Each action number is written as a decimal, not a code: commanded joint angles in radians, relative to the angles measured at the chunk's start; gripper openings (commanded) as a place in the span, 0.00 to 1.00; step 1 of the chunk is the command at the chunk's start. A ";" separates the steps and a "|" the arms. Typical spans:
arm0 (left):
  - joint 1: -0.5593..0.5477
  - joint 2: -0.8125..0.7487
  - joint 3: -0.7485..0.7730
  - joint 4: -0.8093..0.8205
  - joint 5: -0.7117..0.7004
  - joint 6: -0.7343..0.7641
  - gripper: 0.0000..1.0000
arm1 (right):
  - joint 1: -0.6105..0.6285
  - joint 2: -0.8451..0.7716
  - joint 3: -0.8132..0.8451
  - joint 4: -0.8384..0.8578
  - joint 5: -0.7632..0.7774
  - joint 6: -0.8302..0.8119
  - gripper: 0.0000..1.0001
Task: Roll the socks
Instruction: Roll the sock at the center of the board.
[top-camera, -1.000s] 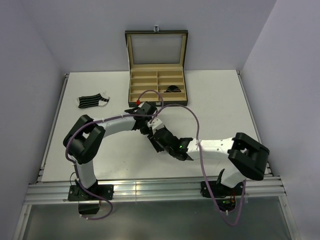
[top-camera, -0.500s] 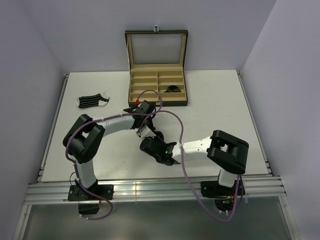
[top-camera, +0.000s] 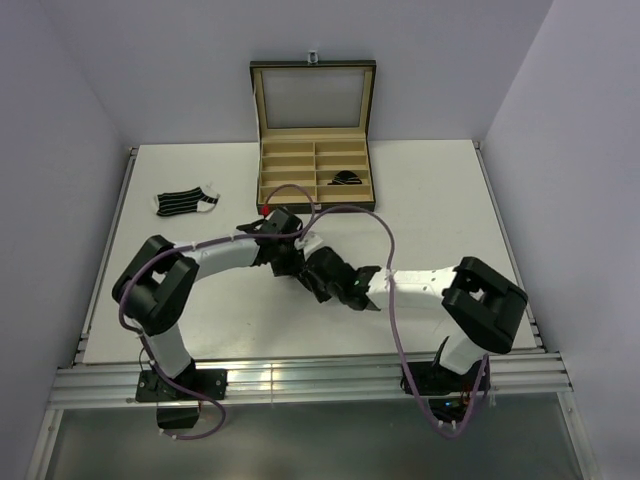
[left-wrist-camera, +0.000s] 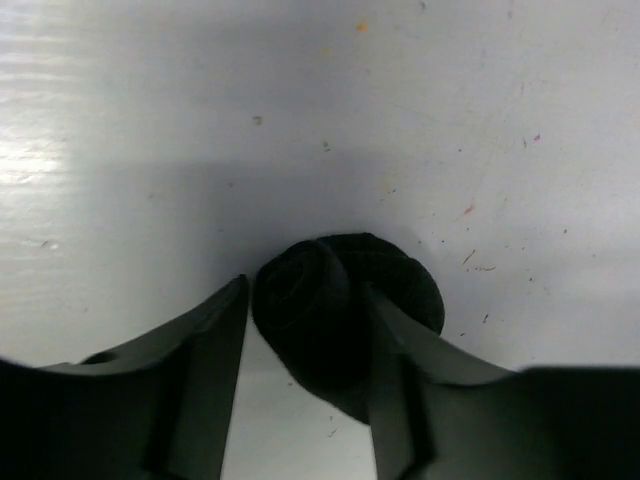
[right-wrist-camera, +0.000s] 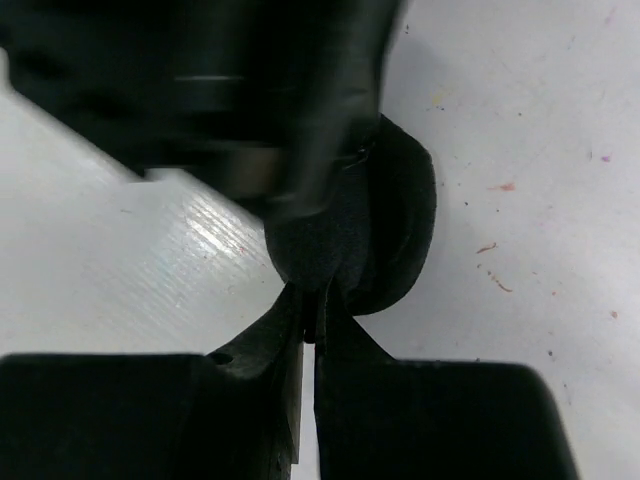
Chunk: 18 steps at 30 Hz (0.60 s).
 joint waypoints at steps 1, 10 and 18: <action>0.014 -0.092 -0.082 0.016 -0.005 -0.040 0.55 | -0.113 -0.043 -0.036 0.029 -0.311 0.080 0.00; 0.031 -0.293 -0.263 0.174 -0.090 -0.158 0.85 | -0.288 0.074 0.000 0.052 -0.750 0.161 0.00; 0.027 -0.384 -0.385 0.309 -0.077 -0.198 0.85 | -0.403 0.201 0.004 0.177 -0.985 0.319 0.00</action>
